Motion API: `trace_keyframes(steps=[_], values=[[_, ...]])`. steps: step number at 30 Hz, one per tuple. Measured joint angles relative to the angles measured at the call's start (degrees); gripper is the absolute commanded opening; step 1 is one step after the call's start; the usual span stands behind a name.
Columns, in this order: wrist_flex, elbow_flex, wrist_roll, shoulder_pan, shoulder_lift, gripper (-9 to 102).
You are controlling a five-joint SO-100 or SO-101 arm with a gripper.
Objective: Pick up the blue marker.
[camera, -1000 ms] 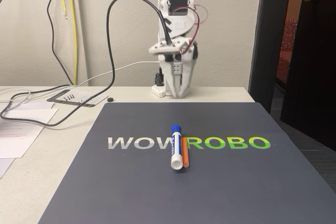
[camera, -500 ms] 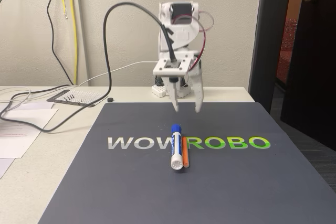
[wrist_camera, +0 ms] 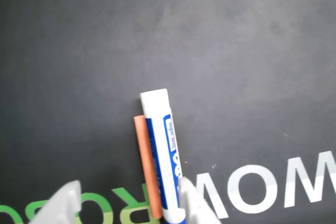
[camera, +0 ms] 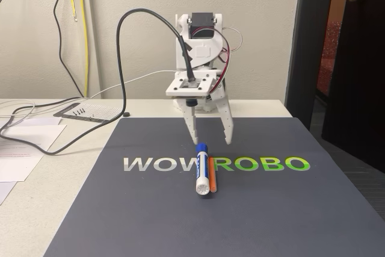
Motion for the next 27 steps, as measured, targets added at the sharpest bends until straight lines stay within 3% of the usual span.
trace_keyframes(steps=[27], values=[[-2.9,-2.0,-6.9,3.1,-10.6,24]])
